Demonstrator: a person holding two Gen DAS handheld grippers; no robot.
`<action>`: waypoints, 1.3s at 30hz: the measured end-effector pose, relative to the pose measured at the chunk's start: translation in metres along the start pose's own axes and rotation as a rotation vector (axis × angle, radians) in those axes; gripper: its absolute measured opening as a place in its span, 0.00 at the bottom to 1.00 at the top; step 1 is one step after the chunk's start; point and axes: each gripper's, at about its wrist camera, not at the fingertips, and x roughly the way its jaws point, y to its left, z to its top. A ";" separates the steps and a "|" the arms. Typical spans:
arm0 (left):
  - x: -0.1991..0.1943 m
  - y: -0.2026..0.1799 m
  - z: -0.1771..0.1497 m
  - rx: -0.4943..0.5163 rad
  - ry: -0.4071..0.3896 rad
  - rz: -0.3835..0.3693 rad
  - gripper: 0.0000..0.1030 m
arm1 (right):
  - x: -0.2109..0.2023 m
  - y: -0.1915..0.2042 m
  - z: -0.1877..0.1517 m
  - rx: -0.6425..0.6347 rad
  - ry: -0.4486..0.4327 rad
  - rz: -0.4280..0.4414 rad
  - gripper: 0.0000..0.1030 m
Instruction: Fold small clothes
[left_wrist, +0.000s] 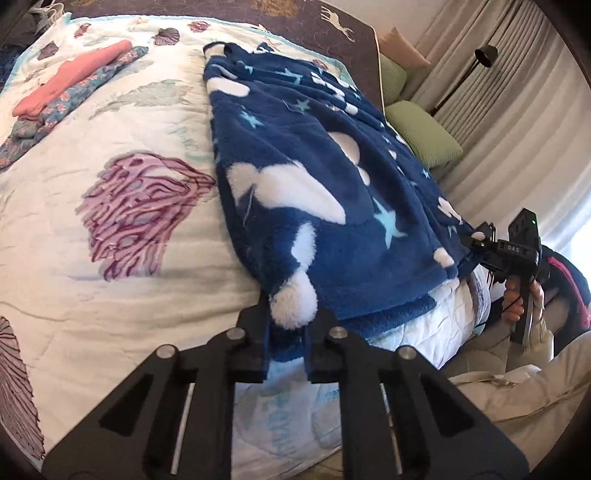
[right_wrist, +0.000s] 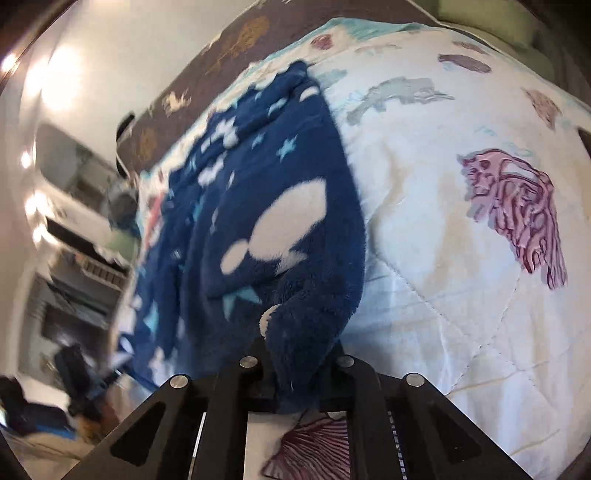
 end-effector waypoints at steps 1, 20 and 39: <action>-0.002 -0.002 0.001 0.006 -0.009 0.002 0.13 | -0.005 0.004 0.000 -0.008 -0.022 0.015 0.08; -0.063 -0.052 0.105 0.254 -0.283 0.013 0.12 | -0.057 0.080 0.078 -0.205 -0.244 0.150 0.08; -0.029 -0.048 0.290 0.257 -0.431 0.217 0.12 | -0.001 0.143 0.267 -0.255 -0.386 0.028 0.08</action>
